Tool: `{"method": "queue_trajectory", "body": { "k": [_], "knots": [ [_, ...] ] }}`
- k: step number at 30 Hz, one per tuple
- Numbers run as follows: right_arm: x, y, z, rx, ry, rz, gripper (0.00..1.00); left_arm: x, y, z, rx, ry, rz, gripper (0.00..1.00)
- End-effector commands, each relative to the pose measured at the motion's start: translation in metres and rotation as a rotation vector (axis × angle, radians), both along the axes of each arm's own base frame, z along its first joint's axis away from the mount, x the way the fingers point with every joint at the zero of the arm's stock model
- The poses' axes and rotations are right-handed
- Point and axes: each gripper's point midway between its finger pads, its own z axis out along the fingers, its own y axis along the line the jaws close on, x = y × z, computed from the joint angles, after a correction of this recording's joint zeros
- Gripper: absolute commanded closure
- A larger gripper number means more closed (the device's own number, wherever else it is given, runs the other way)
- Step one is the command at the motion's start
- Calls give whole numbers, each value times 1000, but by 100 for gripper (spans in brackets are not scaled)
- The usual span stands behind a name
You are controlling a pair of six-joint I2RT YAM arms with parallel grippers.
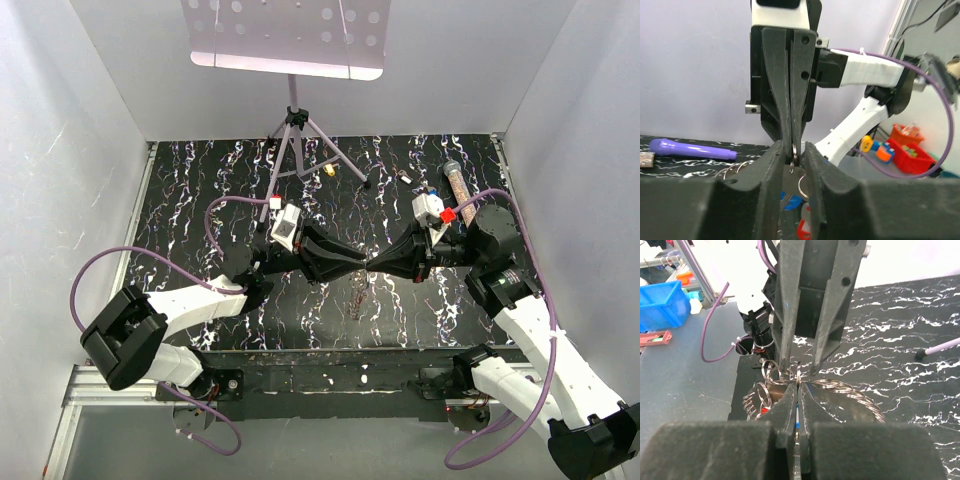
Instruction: Put the keys on the keyring
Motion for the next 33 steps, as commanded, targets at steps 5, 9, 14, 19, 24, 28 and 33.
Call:
{"method": "queue_trajectory", "body": {
  "k": [5, 9, 14, 19, 24, 28, 33],
  "knots": [
    [-19, -10, -3, -55, -16, 17, 99, -11, 34, 56, -78, -54, -14, 43],
    [-23, -20, -19, -134, -16, -8, 99, -6, 29, 47, 158, -26, -13, 28],
    [-26, -37, -37, -228, 40, -61, 99, 5, 28, 15, 474, 115, 9, 19],
    [-27, -48, -41, -266, 106, -87, 99, 7, 22, 17, 513, 179, -12, 19],
    [-21, -55, -49, -276, 210, -107, 99, 1, 5, 4, 561, 101, 10, 22],
    [-24, -57, -54, -275, 254, -100, 99, -1, -5, -19, 607, -3, 47, 25],
    [-31, -60, -54, -260, 231, -103, 99, -2, -13, -28, 571, -126, 49, 24]
  ]
}}
